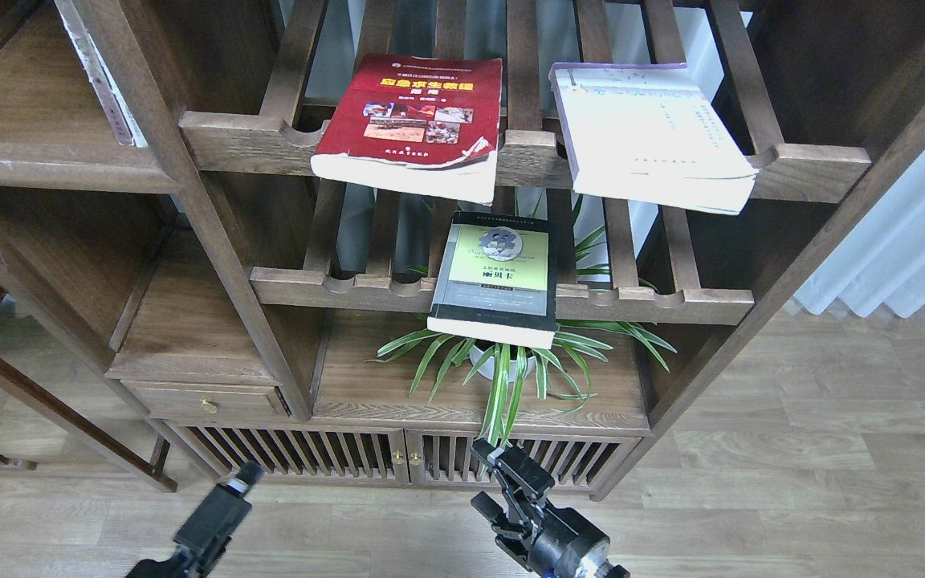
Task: Organize books on shelf
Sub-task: 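Raise the right gripper toward the green-and-white book on the middle shelf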
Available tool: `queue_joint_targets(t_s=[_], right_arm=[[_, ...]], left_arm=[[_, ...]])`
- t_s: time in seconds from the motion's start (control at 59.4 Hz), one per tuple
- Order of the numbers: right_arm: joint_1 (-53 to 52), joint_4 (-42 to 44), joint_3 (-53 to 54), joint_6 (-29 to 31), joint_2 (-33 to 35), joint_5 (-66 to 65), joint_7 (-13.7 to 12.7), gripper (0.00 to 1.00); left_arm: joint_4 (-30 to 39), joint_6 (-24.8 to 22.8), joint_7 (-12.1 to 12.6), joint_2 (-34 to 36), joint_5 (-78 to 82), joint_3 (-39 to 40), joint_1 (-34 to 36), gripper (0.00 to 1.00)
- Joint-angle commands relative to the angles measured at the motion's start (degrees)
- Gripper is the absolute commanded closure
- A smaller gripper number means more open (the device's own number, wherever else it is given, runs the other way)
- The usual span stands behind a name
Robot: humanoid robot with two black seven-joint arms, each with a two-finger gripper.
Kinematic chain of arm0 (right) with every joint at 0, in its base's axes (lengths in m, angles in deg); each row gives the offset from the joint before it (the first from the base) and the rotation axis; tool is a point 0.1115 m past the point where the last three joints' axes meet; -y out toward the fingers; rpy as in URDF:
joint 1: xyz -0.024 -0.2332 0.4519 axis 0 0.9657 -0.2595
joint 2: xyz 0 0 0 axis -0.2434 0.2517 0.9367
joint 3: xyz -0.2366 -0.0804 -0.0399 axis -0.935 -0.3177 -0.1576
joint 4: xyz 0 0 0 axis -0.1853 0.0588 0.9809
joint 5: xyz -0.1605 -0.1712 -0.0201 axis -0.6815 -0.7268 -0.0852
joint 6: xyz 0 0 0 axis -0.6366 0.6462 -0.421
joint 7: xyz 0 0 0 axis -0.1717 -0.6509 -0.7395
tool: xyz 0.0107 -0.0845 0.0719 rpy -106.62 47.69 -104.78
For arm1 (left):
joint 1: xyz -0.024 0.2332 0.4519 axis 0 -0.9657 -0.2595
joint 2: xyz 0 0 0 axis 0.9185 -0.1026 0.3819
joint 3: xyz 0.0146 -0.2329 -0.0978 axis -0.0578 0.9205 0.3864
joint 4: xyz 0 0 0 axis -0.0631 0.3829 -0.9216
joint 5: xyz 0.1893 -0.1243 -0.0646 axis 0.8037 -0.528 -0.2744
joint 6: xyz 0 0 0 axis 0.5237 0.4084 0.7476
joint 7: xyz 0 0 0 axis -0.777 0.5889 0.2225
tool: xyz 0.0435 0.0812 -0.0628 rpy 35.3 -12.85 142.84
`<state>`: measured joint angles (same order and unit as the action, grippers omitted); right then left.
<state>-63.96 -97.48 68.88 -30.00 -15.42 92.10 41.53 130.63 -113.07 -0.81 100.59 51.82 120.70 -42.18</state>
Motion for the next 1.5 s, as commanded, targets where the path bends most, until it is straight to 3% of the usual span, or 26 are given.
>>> queue_joint_targets(t_s=[0.0, 0.337, 0.741, 1.01, 1.364, 1.482], right_arm=[[-1.2, 1.1, -0.3, 2.6, 0.0, -0.5, 0.2, 0.0], [-2.5, 7.4, -1.3, 17.2, 0.0, -2.7, -0.4, 0.0], [-3.6, 11.7, -6.5, 17.2, 0.0, -2.8, 0.2, 0.0], [-10.8, 8.7, -9.1, 17.2, 0.0, -1.4, 7.6, 0.0], [-17.2, 9.2, -14.2, 17.2, 0.0, -2.0, 8.0, 0.0], [-19.7, 9.3, -13.4, 17.2, 0.0, -1.6, 11.2, 0.0]], left_arm=[[-0.6, -0.1, -1.1, -0.4, 0.0, 0.2, -0.2, 0.0], [-1.8, -0.1, -1.9, 0.1, 0.4, 0.3, 0.6, 0.0], [-3.8, -0.1, -1.9, 0.8, 0.4, 4.0, 0.2, 0.0], [-4.8, -0.1, -1.8, 1.2, 0.3, 7.6, 0.1, 0.0], [-6.0, -0.1, -1.8, 1.1, 0.1, 8.3, 0.3, 0.0], [-6.1, -0.1, -1.8, 1.2, 0.1, 8.5, 0.2, 0.0]])
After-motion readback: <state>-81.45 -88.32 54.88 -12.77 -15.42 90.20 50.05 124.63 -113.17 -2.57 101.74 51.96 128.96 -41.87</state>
